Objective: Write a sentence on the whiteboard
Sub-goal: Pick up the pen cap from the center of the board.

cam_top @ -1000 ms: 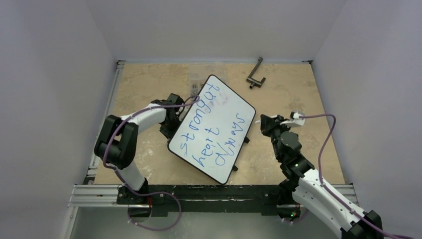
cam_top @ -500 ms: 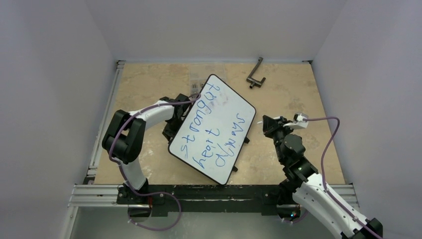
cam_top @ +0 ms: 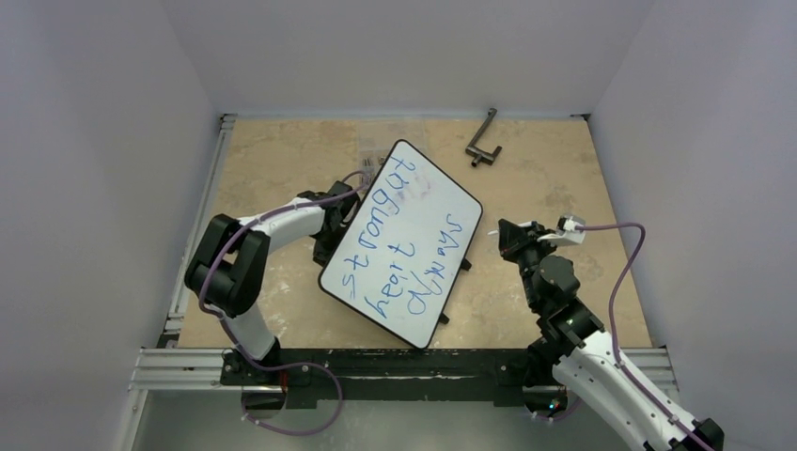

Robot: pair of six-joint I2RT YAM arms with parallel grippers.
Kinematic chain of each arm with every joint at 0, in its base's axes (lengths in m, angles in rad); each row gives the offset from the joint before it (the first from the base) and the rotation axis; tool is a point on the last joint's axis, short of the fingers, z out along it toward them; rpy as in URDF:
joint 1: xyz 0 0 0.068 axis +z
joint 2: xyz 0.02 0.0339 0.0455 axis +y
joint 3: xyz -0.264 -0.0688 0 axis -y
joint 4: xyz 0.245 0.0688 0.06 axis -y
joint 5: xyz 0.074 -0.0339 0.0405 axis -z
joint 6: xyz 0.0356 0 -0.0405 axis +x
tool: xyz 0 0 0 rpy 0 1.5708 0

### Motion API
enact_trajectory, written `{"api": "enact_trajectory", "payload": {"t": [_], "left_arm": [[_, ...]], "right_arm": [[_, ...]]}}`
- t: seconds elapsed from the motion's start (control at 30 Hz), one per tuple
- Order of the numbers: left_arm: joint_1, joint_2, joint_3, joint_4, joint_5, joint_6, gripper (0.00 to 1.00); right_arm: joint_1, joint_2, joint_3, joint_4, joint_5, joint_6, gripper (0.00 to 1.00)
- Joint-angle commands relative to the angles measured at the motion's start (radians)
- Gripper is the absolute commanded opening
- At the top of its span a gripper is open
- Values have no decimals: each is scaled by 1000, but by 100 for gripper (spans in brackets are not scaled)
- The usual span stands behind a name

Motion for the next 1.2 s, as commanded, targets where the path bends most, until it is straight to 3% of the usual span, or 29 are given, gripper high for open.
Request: {"api": "enact_trajectory", "payload": {"t": [0.0, 0.13, 0.27, 0.6, 1.17], "left_arm": [[-11, -51, -66, 113, -22, -105, 31], [-11, -69, -112, 164, -55, -137, 21], [-11, -99, -117, 167, -94, -145, 0], [18, -248, -81, 117, -84, -81, 0], [140, -612, -20, -13, -107, 125, 0]], "right_arm": [[-2, -15, 37, 3, 6, -4, 0], [-1, -18, 39, 1, 10, -7, 0], [-2, -11, 39, 4, 5, -6, 0], [-1, 14, 93, 4, -72, -44, 0], [-1, 237, 311, 91, -546, -178, 0]]}}
